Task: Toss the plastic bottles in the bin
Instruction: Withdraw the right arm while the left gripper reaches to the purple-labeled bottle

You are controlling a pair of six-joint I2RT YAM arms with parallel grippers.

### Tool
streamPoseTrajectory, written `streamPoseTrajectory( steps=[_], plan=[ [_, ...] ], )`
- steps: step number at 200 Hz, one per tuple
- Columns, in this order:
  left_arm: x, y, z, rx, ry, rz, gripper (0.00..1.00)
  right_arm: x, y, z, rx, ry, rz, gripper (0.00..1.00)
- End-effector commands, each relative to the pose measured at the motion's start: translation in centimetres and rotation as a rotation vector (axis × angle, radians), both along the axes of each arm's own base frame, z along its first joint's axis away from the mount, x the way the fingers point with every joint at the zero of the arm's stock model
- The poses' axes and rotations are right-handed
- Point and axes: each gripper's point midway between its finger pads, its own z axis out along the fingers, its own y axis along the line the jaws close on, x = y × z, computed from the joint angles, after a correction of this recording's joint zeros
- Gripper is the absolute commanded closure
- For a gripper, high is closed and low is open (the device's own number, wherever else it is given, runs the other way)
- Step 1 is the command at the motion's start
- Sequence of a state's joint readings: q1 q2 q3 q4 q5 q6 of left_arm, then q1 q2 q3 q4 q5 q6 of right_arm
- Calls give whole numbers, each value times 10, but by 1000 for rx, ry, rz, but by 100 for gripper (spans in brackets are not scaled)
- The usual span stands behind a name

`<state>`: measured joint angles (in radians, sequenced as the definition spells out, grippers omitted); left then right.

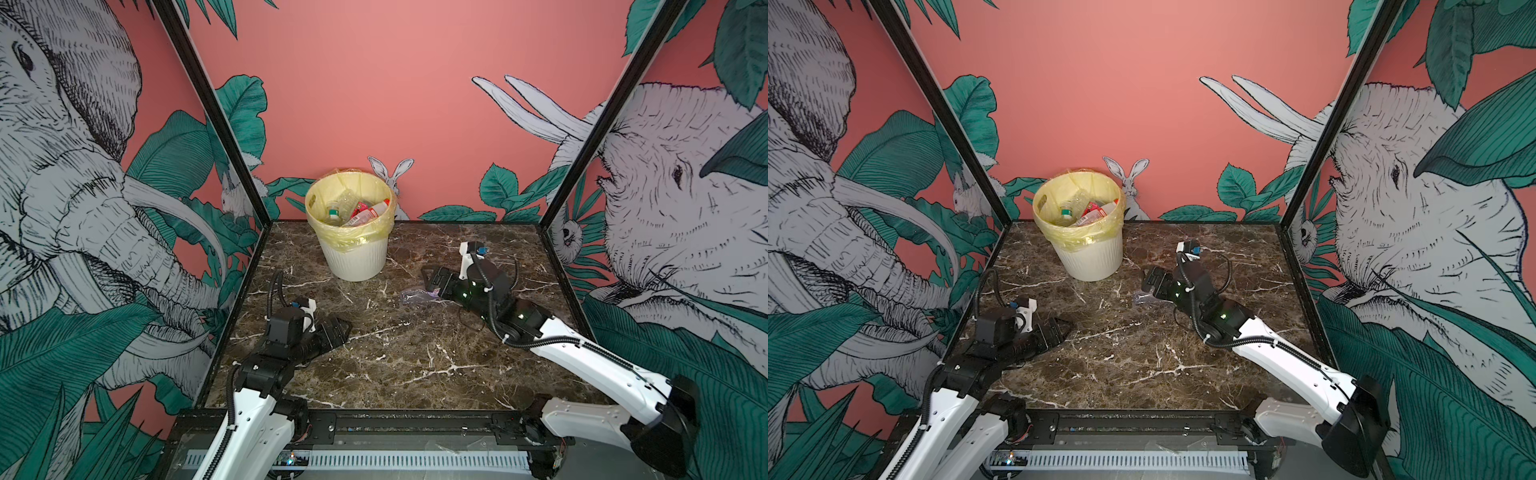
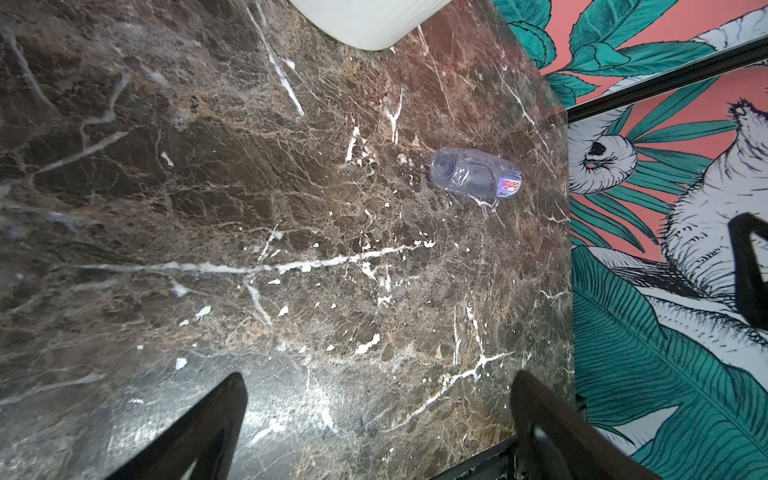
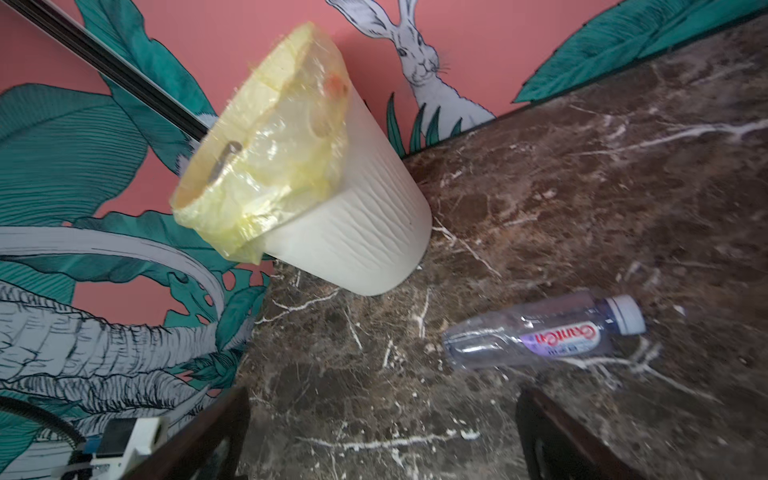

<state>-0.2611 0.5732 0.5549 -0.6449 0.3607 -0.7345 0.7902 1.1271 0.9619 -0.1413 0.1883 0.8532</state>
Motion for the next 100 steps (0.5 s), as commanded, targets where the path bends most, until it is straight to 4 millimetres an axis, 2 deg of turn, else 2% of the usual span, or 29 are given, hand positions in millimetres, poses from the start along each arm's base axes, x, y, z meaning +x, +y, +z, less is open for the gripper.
streamPoseTrajectory(
  steps=[1, 39, 77, 100],
  plan=[
    [3, -3, 12, -20, -25, -4, 1, -7, -27, -11, -25, 19, -77, 1],
    [14, -17, 22, -6, -55, -64, 1, -27, -56, -37, -77, 60, -107, 1],
    [25, -52, 25, 112, -82, -231, 1, -47, -87, -60, -119, 89, -143, 1],
    [39, -65, 27, 185, -81, -285, 1, -59, -103, -76, -118, 111, -172, 1]
  ],
)
